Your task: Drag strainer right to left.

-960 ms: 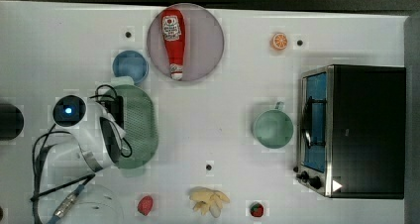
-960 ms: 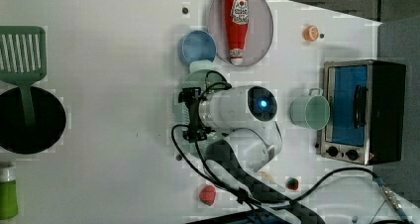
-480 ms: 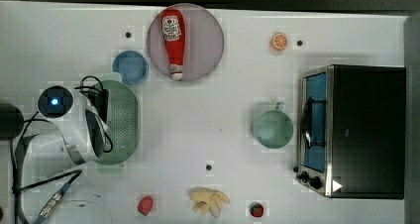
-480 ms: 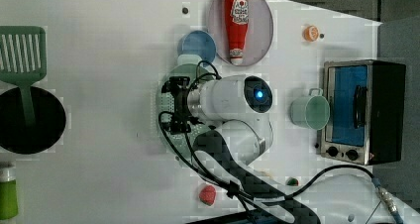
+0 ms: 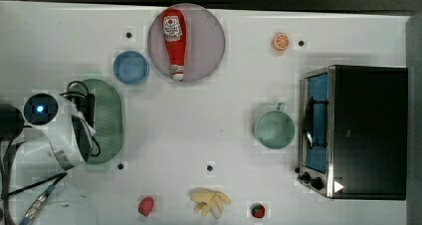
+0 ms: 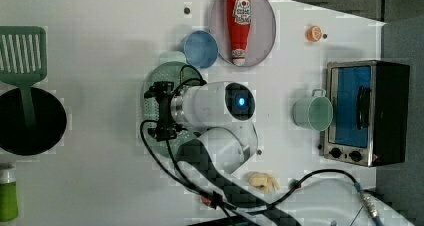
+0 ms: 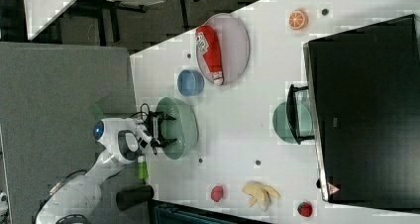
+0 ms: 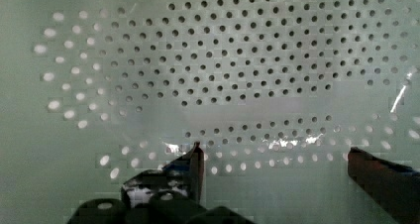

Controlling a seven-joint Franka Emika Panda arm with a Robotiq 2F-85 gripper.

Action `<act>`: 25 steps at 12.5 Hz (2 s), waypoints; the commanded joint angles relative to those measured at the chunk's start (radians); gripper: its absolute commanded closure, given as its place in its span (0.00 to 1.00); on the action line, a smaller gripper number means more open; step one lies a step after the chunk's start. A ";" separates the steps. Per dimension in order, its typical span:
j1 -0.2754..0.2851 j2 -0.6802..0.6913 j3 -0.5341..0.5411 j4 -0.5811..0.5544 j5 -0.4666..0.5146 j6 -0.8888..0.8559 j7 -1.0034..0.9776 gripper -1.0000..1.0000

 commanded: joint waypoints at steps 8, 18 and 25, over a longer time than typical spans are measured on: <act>0.046 -0.349 -0.185 0.024 -0.151 -0.411 -0.396 0.00; 0.002 -0.909 -0.722 0.025 -0.459 -0.835 -1.163 0.00; 0.002 -0.904 -0.768 0.022 -0.459 -0.871 -1.163 0.00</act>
